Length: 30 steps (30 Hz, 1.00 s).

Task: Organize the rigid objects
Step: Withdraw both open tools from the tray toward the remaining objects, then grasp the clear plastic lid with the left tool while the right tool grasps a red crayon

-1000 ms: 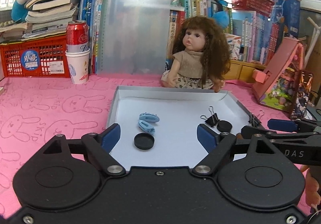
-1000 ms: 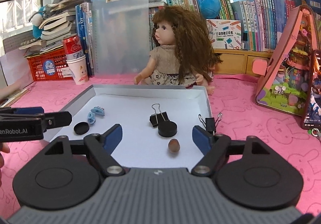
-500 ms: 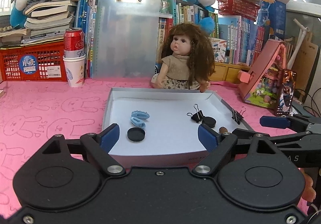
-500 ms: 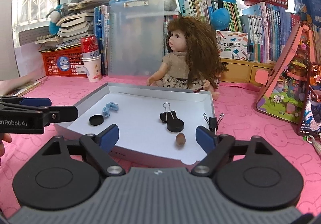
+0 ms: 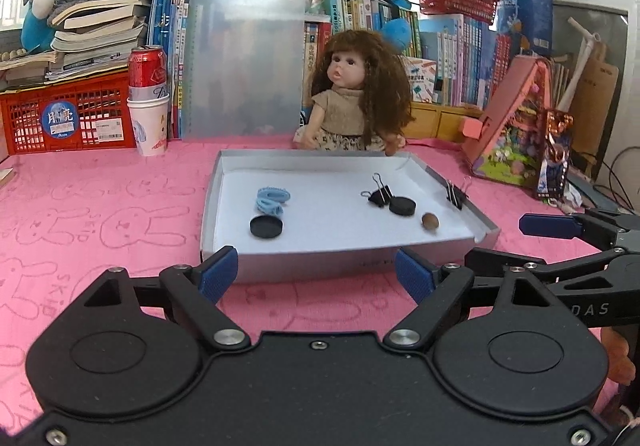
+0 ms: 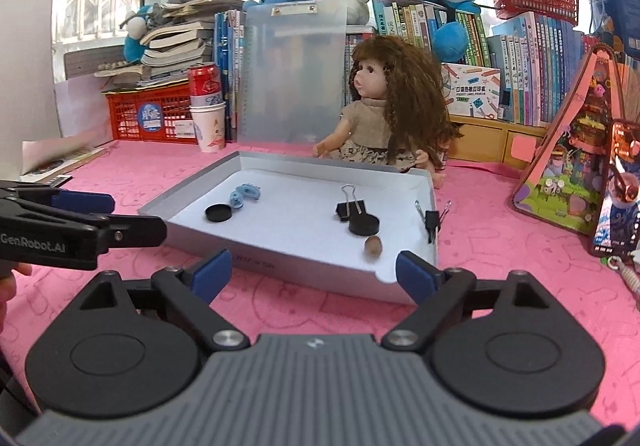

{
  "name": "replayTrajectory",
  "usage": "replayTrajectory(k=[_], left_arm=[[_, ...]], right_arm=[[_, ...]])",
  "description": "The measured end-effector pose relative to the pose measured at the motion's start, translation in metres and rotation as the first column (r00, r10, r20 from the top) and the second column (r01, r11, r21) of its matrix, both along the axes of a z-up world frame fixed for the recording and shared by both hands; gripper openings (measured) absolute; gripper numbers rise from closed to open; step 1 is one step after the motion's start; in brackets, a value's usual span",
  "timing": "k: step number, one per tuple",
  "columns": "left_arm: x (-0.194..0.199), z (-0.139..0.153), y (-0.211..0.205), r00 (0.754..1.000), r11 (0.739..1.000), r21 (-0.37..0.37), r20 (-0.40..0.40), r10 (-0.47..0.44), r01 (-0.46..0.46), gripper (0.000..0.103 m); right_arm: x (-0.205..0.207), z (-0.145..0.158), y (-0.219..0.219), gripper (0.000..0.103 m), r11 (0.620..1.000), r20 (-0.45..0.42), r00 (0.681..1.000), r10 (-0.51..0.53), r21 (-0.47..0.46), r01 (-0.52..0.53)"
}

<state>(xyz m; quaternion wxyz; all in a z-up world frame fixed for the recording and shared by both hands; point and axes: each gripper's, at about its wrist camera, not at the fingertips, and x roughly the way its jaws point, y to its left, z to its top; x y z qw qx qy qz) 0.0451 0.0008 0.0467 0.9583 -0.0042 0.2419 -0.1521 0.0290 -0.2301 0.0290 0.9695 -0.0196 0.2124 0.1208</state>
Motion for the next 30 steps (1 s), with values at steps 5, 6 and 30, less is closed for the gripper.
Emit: replayTrajectory(k=[5,6,30], left_arm=[[-0.012,-0.005,0.001,1.000,1.000,0.002,-0.006,-0.006,0.006,0.085],[-0.014,-0.006,0.001,1.000,1.000,0.005,-0.008,-0.008,0.008,0.085],[-0.036,-0.031,0.022,0.997,0.999,0.002,-0.067,0.041,-0.041,0.084]], right_arm=[[-0.013,-0.008,0.003,0.096,0.999,0.000,1.000,0.027,-0.020,-0.027],[-0.016,-0.009,0.004,0.096,0.999,-0.001,0.999,0.033,-0.025,-0.033],[-0.052,-0.039,0.016,0.098,0.993,-0.048,0.993,0.112,-0.040,-0.114]])
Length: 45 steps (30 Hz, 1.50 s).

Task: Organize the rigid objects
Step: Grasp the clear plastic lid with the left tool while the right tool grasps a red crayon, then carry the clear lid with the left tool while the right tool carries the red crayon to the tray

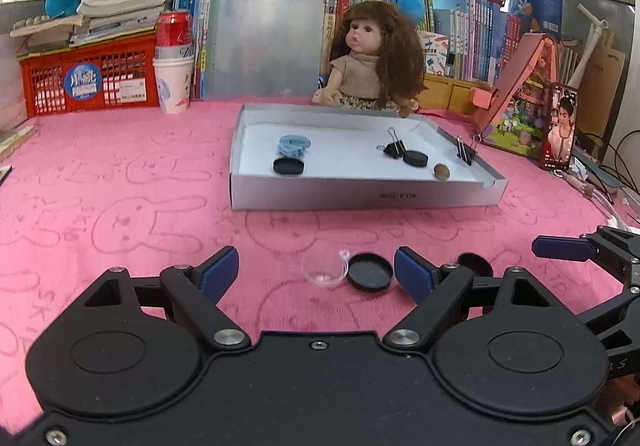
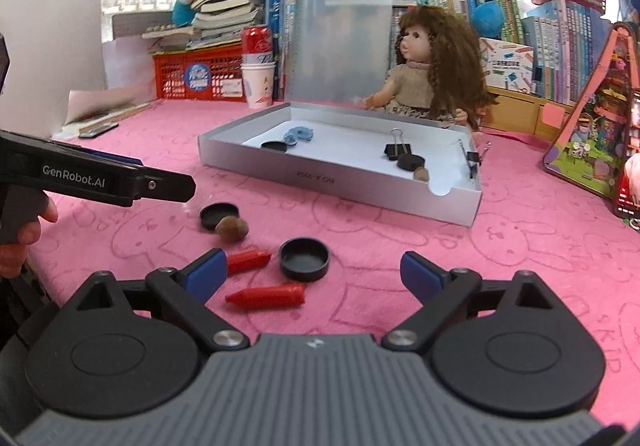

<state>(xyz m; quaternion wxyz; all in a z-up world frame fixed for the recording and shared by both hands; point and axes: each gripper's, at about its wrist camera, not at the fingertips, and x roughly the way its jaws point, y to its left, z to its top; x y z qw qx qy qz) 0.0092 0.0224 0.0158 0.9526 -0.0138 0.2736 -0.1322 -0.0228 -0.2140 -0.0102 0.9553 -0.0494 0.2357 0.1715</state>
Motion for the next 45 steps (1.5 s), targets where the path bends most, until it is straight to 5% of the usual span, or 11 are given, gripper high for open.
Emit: replayTrajectory(k=[9,26,45], left_arm=[[0.002,-0.009,-0.007,1.000,1.000,0.007,0.006,-0.004,0.004,0.070],[0.016,-0.020,-0.017,1.000,1.000,0.020,-0.017,0.005,-0.005,0.027],[0.017,-0.006,-0.013,0.999,0.999,0.028,0.021,0.030,-0.031,0.027]], right_arm=[[-0.006,-0.006,0.011,0.097,0.997,-0.011,0.998,0.064,-0.040,-0.064],[-0.010,-0.010,0.015,0.053,0.993,-0.030,0.993,0.118,-0.018,-0.119],[0.004,0.007,0.003,0.050,1.000,-0.007,1.000,0.016,-0.024,-0.016]])
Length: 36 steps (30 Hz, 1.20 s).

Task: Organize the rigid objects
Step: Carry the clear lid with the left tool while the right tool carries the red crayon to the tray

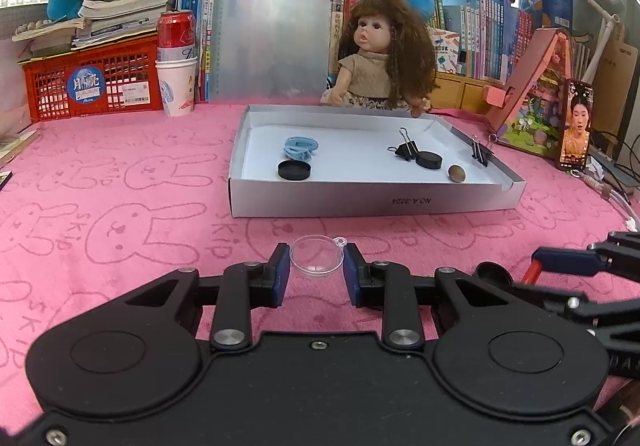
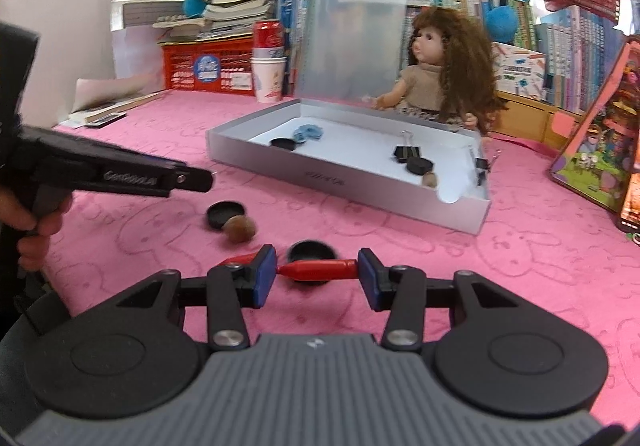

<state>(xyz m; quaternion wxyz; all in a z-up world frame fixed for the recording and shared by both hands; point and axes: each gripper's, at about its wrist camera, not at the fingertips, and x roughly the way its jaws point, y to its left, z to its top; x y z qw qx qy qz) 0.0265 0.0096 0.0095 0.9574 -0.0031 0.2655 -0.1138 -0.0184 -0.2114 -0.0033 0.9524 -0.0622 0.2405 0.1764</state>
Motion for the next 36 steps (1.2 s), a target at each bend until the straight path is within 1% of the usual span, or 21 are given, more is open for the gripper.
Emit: replayTrajectory(k=[9,20,25,36], left_arm=[[0.005,0.007,-0.002,1.000,1.000,0.000,0.014,0.001,-0.001,0.027],[0.028,0.019,-0.008,1.000,1.000,-0.019,0.018,0.010,-0.009,0.027],[0.040,0.024,-0.008,0.999,1.000,-0.023,0.027,0.021,-0.020,0.027],[0.072,0.030,-0.008,0.999,0.998,-0.045,0.020,0.046,-0.045,0.027]], right_arm=[[0.017,0.004,-0.007,0.050,0.996,-0.011,0.996,-0.090,0.011,0.090],[0.043,0.011,-0.013,0.050,0.983,-0.034,0.983,-0.183,0.017,0.184],[0.055,0.014,-0.015,0.050,0.978,-0.040,0.977,-0.209,0.019,0.210],[0.088,0.030,-0.025,0.051,0.966,-0.043,0.969,-0.245,0.070,0.248]])
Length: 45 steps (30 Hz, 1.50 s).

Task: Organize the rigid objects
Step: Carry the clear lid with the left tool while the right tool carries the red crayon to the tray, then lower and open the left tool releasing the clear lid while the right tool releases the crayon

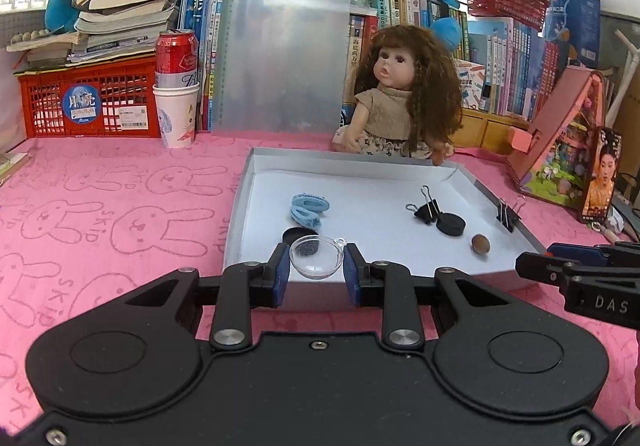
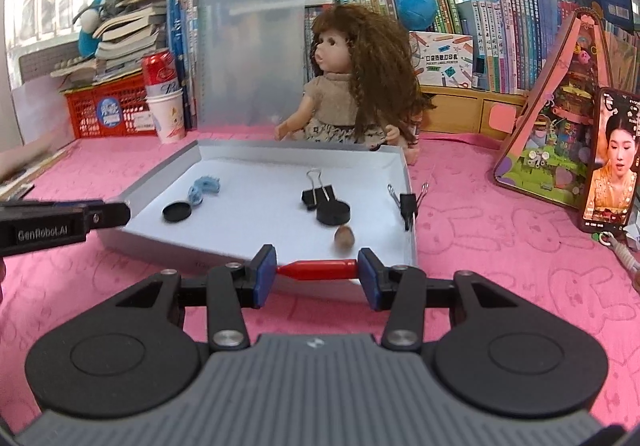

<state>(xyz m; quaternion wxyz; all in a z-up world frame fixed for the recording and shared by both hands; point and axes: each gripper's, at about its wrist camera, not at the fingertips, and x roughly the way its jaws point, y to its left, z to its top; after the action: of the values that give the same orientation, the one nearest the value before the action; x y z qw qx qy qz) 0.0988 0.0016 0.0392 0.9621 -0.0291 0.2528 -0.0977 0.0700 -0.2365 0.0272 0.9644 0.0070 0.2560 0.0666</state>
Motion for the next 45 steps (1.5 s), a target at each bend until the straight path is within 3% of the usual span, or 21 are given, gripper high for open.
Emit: replayTrajectory(k=[7,14,22,37,45], left_arm=[[0.022,-0.006,-0.005,0.999,1.000,-0.017,-0.036,-0.002,0.001,0.027],[0.048,-0.011,-0.003,0.991,0.997,-0.073,-0.130,-0.024,0.014,0.027],[0.067,-0.020,-0.005,0.984,0.999,-0.047,-0.178,-0.029,0.021,0.027],[0.084,-0.027,-0.008,0.986,0.999,0.006,-0.164,0.037,-0.037,0.027],[0.076,-0.023,-0.017,0.994,0.999,0.040,-0.112,-0.004,0.009,0.027]], right_arm=[[0.028,-0.001,-0.007,0.051,0.997,-0.060,0.998,-0.028,0.072,0.032],[0.053,-0.002,-0.004,0.051,0.995,-0.119,0.992,-0.049,0.079,0.059],[0.075,-0.011,-0.004,0.051,0.992,-0.201,0.976,-0.089,0.074,0.106],[0.097,-0.022,-0.002,0.051,0.990,-0.213,0.971,-0.107,0.072,0.125],[0.099,-0.024,-0.005,0.053,0.988,-0.201,0.974,-0.106,0.087,0.125]])
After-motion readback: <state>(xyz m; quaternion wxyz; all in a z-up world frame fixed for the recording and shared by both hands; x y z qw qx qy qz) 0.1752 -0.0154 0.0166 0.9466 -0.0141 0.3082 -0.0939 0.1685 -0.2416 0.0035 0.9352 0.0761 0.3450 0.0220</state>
